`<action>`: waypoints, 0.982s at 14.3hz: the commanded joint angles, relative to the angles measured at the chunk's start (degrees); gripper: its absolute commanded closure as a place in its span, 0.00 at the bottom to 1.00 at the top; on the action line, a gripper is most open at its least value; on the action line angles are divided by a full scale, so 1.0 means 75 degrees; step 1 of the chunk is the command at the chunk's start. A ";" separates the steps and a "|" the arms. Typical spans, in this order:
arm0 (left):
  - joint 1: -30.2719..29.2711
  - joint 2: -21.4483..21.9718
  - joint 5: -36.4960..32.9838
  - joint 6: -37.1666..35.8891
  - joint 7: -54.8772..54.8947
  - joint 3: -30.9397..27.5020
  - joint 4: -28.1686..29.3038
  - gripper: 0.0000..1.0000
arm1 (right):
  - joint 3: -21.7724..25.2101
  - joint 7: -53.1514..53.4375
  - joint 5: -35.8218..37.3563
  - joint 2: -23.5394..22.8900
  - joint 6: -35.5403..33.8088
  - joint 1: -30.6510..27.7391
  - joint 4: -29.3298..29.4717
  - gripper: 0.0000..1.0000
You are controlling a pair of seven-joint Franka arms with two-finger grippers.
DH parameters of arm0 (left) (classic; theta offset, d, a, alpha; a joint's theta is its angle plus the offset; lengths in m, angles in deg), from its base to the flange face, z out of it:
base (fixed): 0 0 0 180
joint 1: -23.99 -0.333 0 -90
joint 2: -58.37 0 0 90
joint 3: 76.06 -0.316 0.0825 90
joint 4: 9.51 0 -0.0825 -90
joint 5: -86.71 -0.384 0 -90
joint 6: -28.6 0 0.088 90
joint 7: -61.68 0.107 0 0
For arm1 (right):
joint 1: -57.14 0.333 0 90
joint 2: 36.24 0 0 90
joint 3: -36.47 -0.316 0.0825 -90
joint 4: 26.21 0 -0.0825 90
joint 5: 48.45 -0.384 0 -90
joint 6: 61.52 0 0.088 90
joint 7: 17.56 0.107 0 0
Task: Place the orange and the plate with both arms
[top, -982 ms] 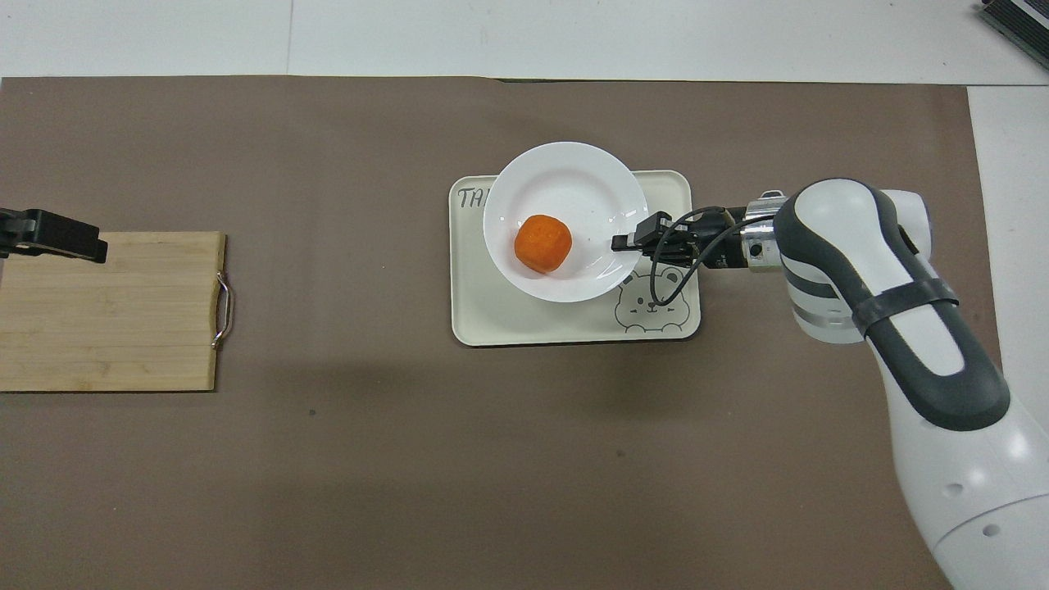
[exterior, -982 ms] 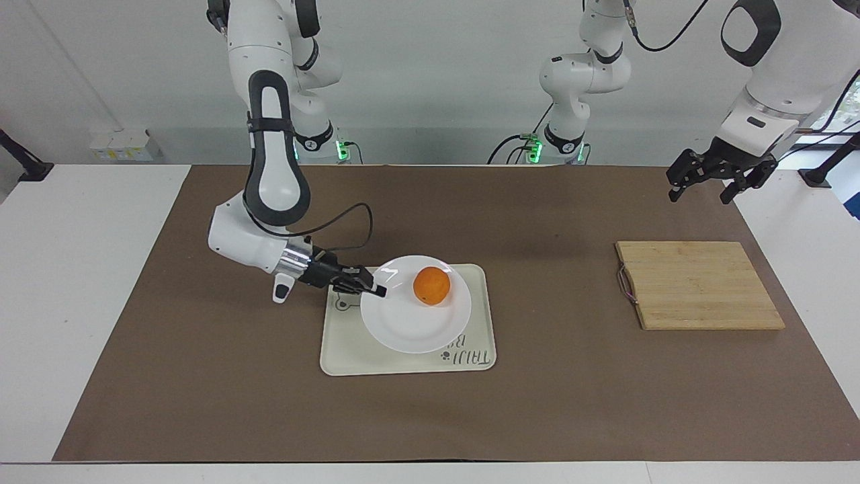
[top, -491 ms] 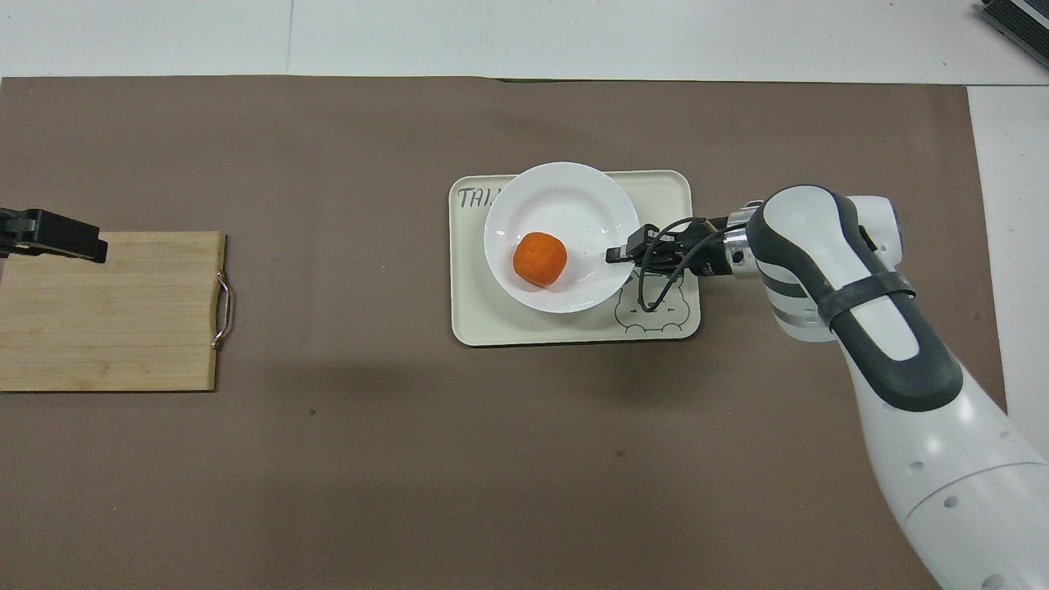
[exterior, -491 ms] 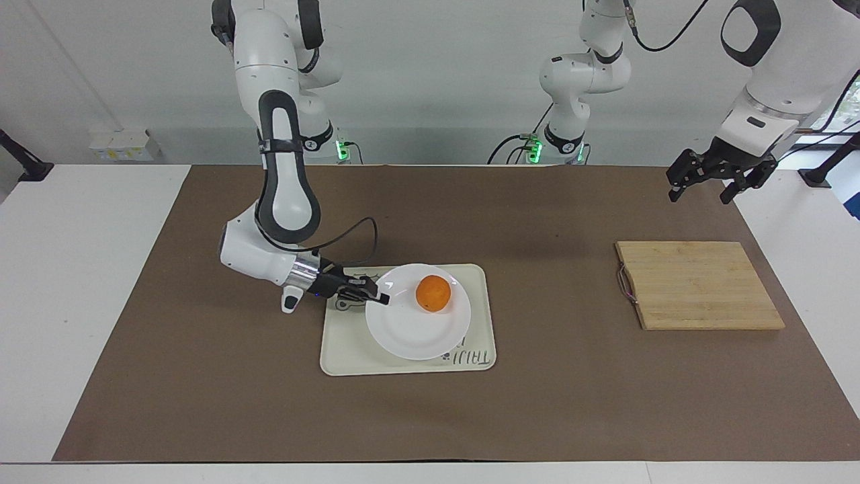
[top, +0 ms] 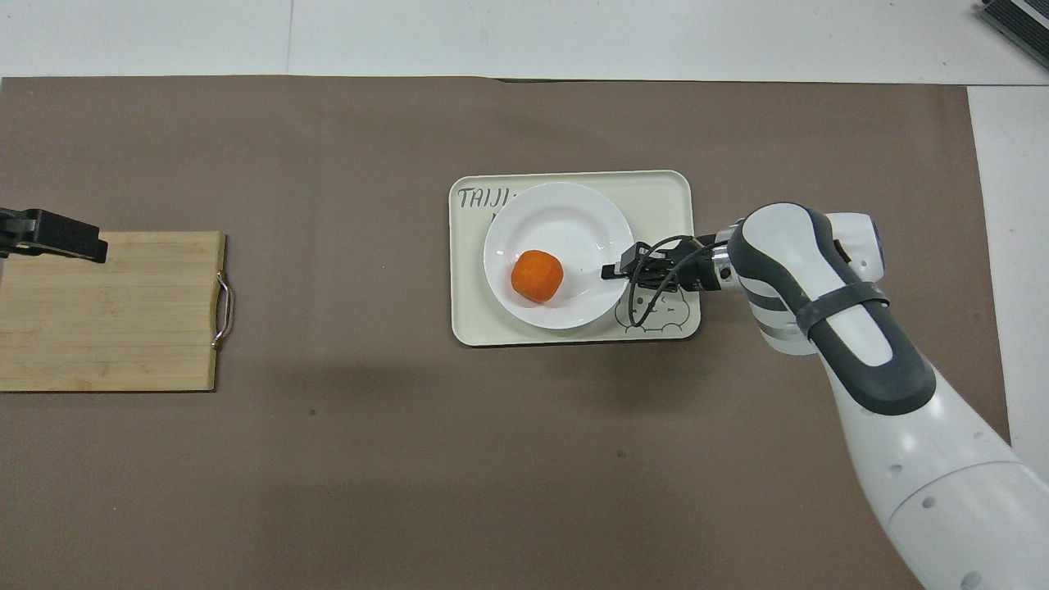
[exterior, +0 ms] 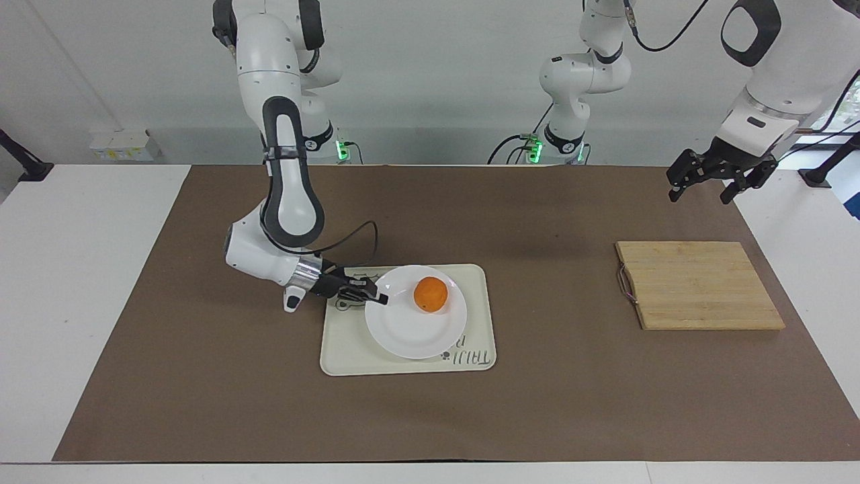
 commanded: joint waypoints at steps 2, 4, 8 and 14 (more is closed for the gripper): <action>-0.0044 0.0126 -0.0114 -0.0071 0.0103 0.0024 0.0097 0.00 | 0.0013 -0.0132 0.0348 0.0222 0.0301 0.0162 -0.0209 0.00; -0.0044 0.0126 -0.0114 -0.0071 0.0103 0.0024 0.0097 0.00 | 0.0048 -0.0074 0.0829 0.0269 0.0231 0.0045 -0.0069 0.00; -0.0044 0.0115 -0.0114 -0.0071 0.0103 0.0024 0.0097 0.00 | 0.0212 -0.0027 0.1637 0.0702 0.0102 -0.0235 0.0002 0.00; -0.0044 0.0126 -0.0114 -0.0071 0.0103 0.0024 0.0097 0.00 | 0.0317 0.1413 0.5102 0.1943 -0.0236 -0.0459 0.0049 0.00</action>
